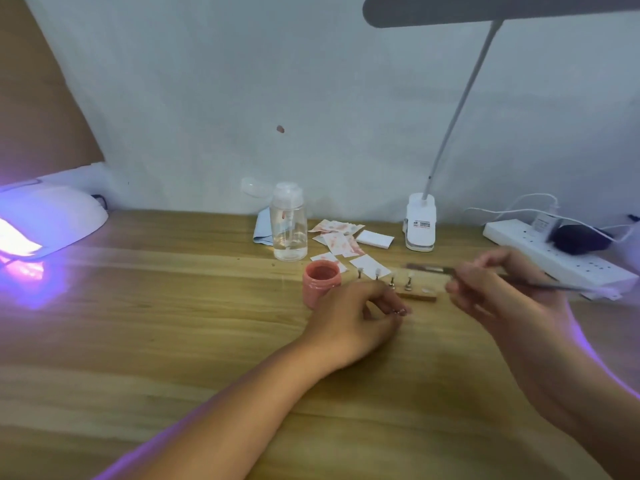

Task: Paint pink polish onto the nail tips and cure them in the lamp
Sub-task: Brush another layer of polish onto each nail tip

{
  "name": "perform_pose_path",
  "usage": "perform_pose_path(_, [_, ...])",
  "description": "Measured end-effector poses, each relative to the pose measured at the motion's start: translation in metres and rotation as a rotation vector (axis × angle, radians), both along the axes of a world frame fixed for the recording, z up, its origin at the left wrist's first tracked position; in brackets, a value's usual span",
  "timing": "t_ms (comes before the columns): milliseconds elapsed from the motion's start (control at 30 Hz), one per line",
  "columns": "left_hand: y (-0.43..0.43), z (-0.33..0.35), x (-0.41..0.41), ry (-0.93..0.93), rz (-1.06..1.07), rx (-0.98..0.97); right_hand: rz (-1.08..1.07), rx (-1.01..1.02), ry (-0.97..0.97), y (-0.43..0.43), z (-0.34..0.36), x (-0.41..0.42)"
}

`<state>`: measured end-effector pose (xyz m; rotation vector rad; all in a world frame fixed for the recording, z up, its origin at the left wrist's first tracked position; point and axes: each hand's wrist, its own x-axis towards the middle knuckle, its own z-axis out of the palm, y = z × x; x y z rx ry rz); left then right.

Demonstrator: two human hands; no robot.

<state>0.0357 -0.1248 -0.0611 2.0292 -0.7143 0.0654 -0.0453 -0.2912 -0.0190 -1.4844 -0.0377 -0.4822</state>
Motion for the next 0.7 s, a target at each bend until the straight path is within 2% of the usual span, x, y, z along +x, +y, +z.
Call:
perform_pose_path(167, [0.002,-0.002,0.001,0.029,-0.035,-0.031,-0.093,0.099,0.095,-0.012,-0.023,-0.007])
perform_pose_path(700, [0.006,-0.009,0.004,-0.087,-0.052,0.099,0.056,0.05,0.076,-0.007,-0.022,-0.008])
